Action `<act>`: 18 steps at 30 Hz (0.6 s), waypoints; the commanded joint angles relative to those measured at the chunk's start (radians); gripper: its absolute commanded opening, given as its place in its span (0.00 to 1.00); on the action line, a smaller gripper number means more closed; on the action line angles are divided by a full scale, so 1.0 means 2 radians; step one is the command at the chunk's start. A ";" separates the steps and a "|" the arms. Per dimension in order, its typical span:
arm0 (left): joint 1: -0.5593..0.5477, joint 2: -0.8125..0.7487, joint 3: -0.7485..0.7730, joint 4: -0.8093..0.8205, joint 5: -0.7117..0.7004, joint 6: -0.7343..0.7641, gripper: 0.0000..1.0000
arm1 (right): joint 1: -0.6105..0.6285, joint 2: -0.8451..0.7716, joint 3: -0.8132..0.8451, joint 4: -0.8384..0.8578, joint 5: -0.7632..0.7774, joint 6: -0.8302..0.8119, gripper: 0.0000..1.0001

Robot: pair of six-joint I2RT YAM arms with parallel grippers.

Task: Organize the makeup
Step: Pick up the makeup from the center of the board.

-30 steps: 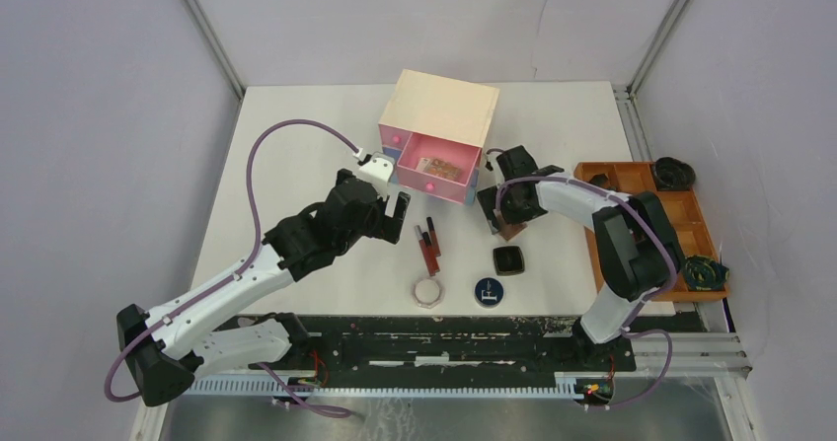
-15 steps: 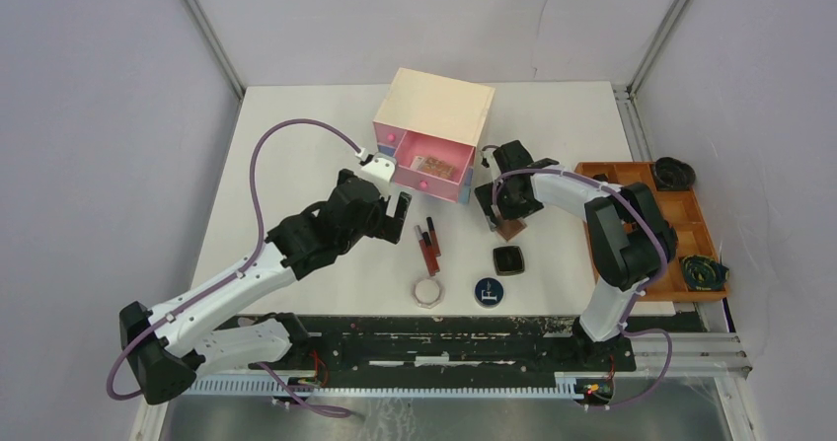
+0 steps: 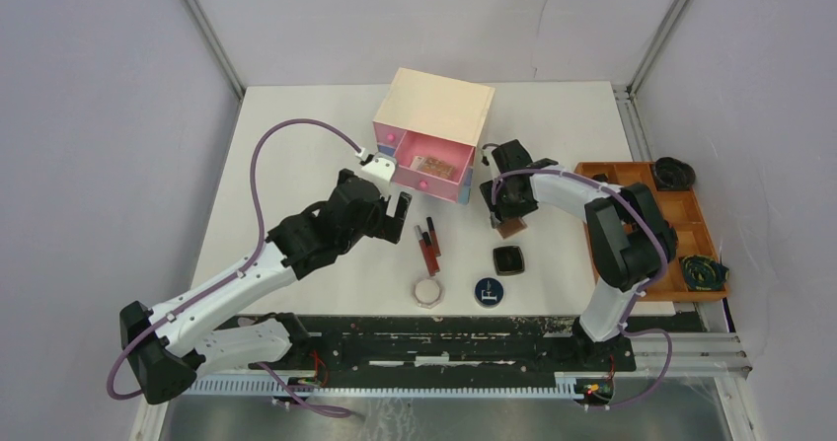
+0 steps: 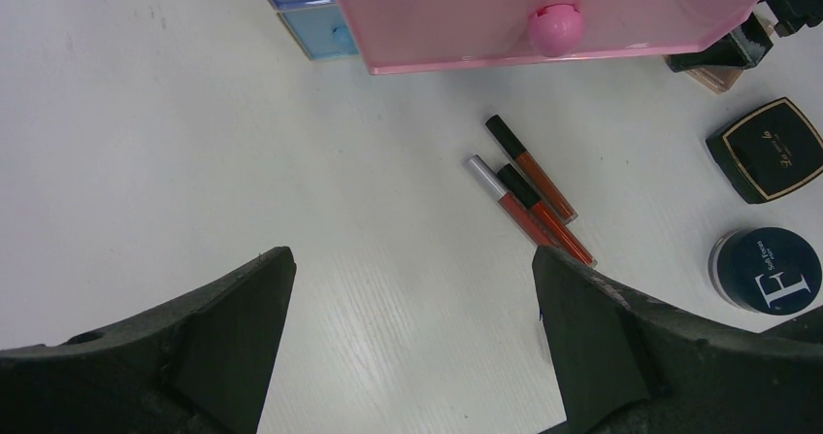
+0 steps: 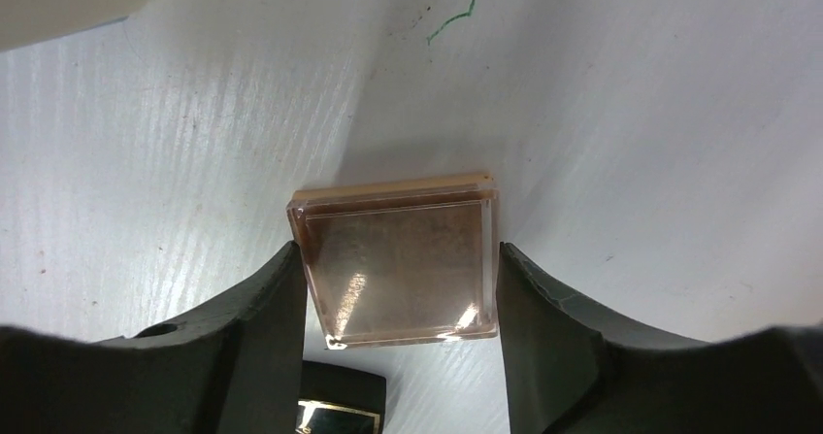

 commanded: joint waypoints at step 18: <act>0.003 -0.016 0.001 0.013 -0.002 -0.014 0.99 | 0.003 -0.177 0.053 -0.091 0.060 0.009 0.08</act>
